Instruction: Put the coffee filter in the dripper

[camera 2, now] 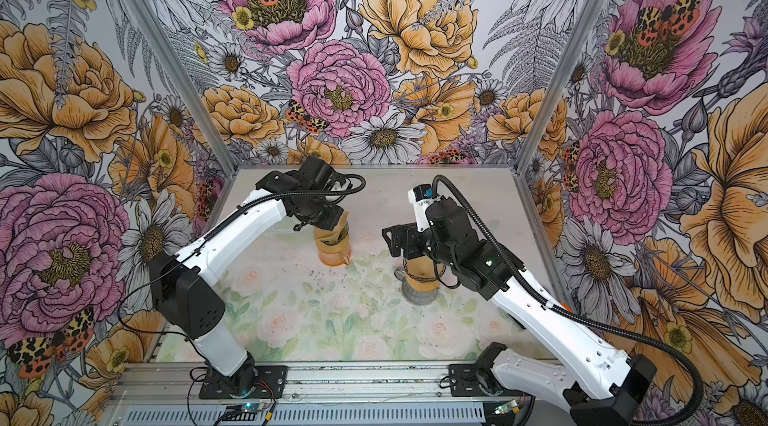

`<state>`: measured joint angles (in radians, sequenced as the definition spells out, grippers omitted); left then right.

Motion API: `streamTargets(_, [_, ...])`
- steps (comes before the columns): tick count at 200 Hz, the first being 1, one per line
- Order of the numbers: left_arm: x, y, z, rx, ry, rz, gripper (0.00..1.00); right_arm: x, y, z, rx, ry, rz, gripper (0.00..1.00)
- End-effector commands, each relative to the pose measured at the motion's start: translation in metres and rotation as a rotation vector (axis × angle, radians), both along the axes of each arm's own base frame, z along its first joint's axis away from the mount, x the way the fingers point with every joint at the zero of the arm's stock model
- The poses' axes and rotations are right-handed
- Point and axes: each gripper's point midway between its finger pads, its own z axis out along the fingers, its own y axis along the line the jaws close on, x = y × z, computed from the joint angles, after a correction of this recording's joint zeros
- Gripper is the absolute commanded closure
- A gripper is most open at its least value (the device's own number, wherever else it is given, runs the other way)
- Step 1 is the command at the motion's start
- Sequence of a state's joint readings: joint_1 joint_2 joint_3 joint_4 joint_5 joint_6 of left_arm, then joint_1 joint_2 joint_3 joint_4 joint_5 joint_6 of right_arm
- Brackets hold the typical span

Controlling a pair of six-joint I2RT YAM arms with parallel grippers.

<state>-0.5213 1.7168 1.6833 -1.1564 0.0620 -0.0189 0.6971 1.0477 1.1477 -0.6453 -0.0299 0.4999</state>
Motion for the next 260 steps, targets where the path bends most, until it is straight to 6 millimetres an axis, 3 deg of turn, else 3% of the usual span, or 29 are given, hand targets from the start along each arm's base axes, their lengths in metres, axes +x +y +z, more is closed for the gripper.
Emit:
streamTargets(1, [0.003, 0.005, -0.003, 0.015, 0.004, 0.02, 0.93, 0.002, 0.002, 0.001, -0.003, -0.013, 0.004, 0.09])
streamTargets(111, [0.008, 0.003, -0.025, 0.046, 0.052, 0.049, 0.89, -0.002, -0.006, -0.002, -0.011, -0.013, -0.017, 0.09])
streamTargets(205, [0.013, -0.004, -0.009, 0.006, 0.02, 0.046, 0.8, 0.003, -0.007, 0.0, -0.024, -0.027, -0.03, 0.09])
streamTargets(260, [0.012, 0.001, 0.013, -0.01, -0.035, 0.07, 0.66, 0.004, -0.005, -0.008, -0.036, -0.01, -0.026, 0.09])
